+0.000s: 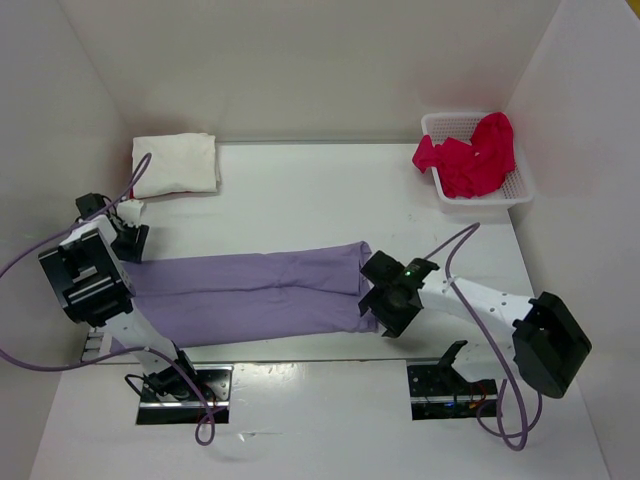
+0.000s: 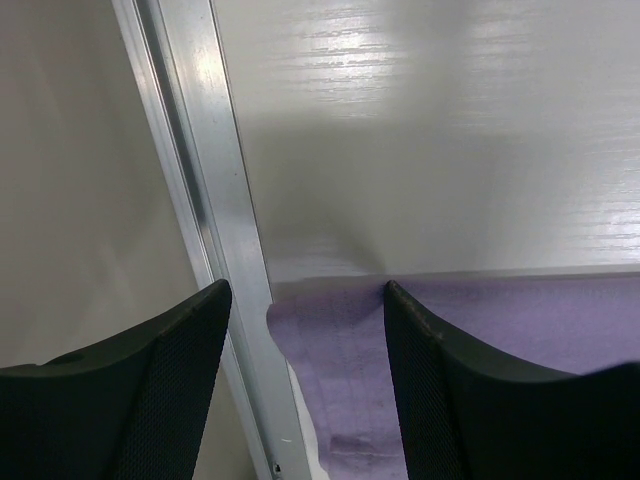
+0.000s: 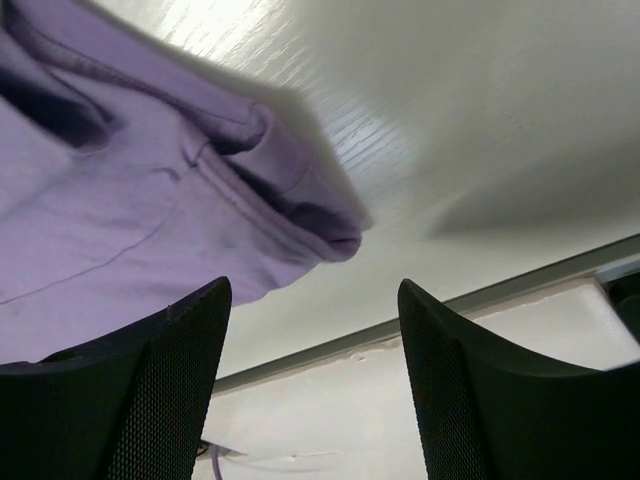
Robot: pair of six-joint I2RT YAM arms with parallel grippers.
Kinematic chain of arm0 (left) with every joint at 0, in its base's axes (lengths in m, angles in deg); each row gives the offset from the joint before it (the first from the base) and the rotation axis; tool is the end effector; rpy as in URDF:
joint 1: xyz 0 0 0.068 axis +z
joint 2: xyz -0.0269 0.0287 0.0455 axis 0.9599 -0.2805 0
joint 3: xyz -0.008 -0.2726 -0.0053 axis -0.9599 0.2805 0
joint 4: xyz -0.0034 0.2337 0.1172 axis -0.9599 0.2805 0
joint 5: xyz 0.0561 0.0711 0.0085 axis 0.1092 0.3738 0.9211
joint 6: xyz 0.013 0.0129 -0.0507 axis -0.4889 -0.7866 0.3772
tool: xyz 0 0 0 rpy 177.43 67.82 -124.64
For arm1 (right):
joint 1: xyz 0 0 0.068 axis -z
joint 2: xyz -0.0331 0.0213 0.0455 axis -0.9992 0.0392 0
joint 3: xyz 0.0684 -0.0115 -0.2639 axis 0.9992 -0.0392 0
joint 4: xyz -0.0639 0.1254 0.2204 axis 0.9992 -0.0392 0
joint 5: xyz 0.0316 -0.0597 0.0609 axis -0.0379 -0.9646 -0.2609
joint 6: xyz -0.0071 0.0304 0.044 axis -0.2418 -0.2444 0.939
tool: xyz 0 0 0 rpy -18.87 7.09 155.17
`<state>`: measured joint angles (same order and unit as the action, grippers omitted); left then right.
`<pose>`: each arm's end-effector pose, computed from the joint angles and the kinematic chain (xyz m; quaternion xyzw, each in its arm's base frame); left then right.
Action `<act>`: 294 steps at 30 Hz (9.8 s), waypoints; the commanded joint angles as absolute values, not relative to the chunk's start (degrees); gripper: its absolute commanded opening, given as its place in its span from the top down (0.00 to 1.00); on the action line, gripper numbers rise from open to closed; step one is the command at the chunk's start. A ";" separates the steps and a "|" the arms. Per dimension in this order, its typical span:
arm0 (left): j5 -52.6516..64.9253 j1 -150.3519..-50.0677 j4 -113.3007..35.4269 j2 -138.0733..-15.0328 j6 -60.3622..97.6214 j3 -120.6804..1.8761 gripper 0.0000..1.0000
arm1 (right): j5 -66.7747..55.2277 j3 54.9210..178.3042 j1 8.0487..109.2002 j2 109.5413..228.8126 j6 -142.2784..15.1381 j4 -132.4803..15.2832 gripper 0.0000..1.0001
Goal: Fold and stack the t-shirts
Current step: Fold the other side of the tshirt into a rectangle, then rotate the tshirt 90 degrees, then grab the bottom of the folded rectangular tshirt with both arms, then fold the folded rectangular tshirt in 1/3 of the way, then grab one side of the 2/3 rectangular tshirt with both arms
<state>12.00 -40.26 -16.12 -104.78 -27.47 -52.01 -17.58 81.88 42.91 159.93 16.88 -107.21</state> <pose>0.3064 0.2006 0.1686 0.0145 0.9646 0.1299 0.2289 0.1419 0.1374 0.1820 0.3631 0.9271 0.0638 0.0679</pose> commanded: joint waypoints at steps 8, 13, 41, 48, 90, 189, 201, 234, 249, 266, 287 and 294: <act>14.22 -38.29 -12.84 -106.62 -30.22 -49.90 0.30 | -16.84 80.08 47.50 169.21 7.50 -98.00 0.36; 14.74 -38.29 -12.84 -106.09 -30.74 -49.90 0.30 | -15.79 81.50 49.16 174.66 4.85 -95.28 0.73; 13.69 -61.57 6.49 -105.21 -31.45 -48.24 0.46 | -31.09 214.21 68.76 255.79 -40.23 -115.41 0.47; 11.06 -63.78 11.33 -103.47 -35.22 -44.98 0.47 | -36.88 215.55 68.15 244.59 -42.61 -120.48 0.00; 8.95 -60.00 7.55 -80.07 -32.41 -36.98 0.36 | -9.46 125.71 16.65 210.97 -4.56 -86.83 0.33; 2.01 -130.22 5.97 -62.85 -96.85 -20.28 1.00 | 2.68 81.04 34.48 176.51 -15.10 -82.08 1.00; 0.60 -114.16 -2.63 -67.58 -70.65 -32.31 1.00 | 1.08 96.51 51.97 174.31 -29.77 -93.24 1.00; -4.06 -91.99 -47.82 -100.81 -64.67 -43.49 0.98 | 11.45 140.12 69.56 212.28 -44.46 -97.47 0.94; 9.73 -91.46 -55.18 -102.05 -66.52 -38.21 0.50 | 6.27 141.01 69.04 201.67 -47.36 -94.31 0.72; 7.56 -93.57 -15.29 -86.41 -69.04 -41.73 0.26 | 8.22 125.80 61.03 199.20 -41.73 -90.34 0.55; 9.65 -101.48 -20.22 -91.58 -66.95 -32.85 0.28 | 7.59 106.02 61.65 192.68 -35.14 -84.81 0.36; 10.17 -101.48 -22.06 -92.11 -66.43 -32.23 0.57 | 7.93 106.02 61.65 195.67 -33.56 -83.06 0.33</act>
<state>10.52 -101.70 -21.37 -90.95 -67.56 -33.08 8.28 106.65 62.01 194.97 -34.48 -86.25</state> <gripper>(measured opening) 0.443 0.670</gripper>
